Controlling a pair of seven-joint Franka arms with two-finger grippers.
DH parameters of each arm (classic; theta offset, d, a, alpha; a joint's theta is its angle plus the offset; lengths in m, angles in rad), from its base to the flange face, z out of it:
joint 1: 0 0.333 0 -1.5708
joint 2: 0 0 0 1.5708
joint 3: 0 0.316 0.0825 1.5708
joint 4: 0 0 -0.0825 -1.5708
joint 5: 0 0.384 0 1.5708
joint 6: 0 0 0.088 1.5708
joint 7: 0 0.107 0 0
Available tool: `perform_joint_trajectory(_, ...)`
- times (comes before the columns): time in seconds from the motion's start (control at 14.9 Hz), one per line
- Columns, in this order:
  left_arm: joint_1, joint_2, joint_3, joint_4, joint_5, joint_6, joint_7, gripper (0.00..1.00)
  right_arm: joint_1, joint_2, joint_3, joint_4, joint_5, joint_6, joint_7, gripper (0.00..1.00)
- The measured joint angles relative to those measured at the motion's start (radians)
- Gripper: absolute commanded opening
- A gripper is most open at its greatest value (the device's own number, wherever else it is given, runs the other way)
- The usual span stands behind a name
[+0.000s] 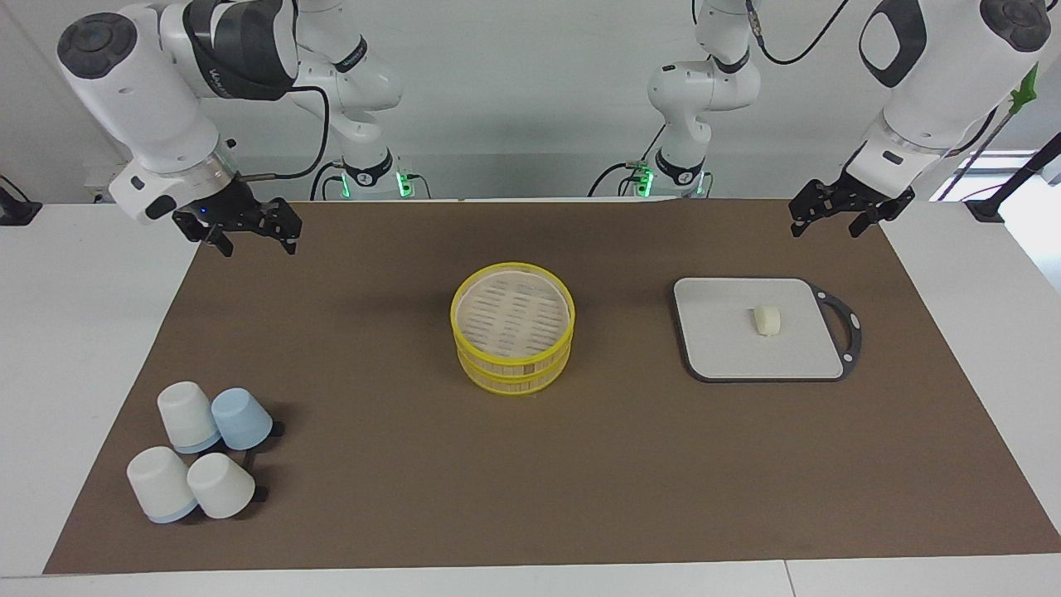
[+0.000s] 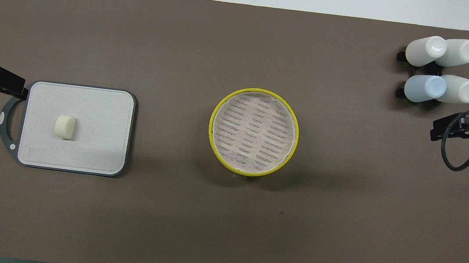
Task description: Place bun in steamer
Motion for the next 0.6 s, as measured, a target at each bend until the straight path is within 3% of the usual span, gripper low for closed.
perform_joint_trajectory(0.4,0.000,-0.048,0.014,-0.170,0.000,0.153,-0.012,1.00,0.005,0.000,0.012,-0.001,0.000,0.037,0.021,1.00)
perform_joint_trajectory(0.6,0.000,-0.047,0.013,-0.278,0.000,0.271,-0.012,1.00,0.068,0.006,0.018,-0.007,0.001,0.065,0.092,1.00)
